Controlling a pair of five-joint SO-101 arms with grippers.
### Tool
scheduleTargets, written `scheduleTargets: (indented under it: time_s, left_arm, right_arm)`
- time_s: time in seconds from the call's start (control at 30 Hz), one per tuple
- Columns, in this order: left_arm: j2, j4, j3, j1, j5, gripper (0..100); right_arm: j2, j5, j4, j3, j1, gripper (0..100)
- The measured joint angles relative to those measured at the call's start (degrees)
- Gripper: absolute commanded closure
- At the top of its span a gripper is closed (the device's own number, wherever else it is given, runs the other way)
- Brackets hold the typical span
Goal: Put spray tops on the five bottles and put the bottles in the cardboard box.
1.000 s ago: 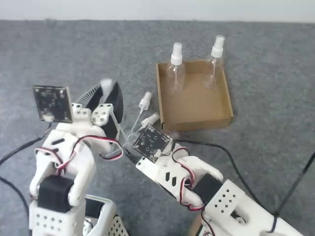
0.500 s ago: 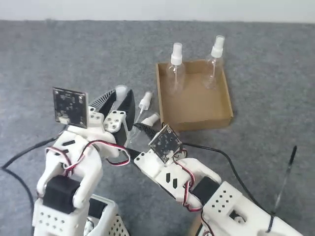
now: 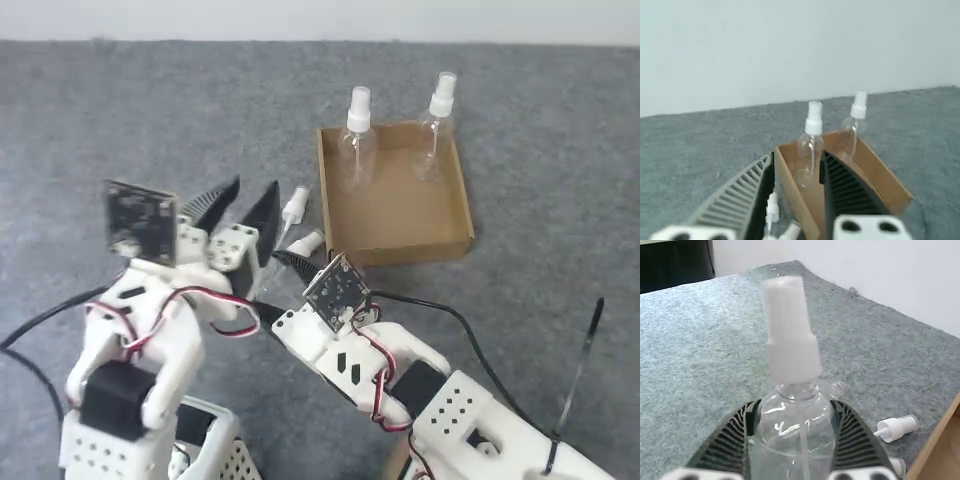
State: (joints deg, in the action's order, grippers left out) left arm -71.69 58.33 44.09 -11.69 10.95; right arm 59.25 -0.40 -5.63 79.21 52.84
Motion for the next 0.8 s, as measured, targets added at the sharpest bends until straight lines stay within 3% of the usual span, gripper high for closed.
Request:
scheduleTargets:
  time_s: [0.23,0.43,0.6,0.8]
  left_arm:
    - [-0.26,0.0,-2.2,5.8,-4.31,99]
    - [4.57,2.73,-1.49,7.82,-6.86,99]
    - [5.27,6.24,-0.53,5.89,-9.14,99]
    - [5.63,4.31,5.19,1.05,-9.23,99]
  right_arm:
    - [0.0,0.0,0.0,0.0,0.0,99.2]
    - [0.09,0.0,0.0,0.7,0.0,99.2]
    - [0.09,0.0,0.0,1.05,0.0,99.2]
    - [0.09,0.0,0.0,1.05,0.0,99.2]
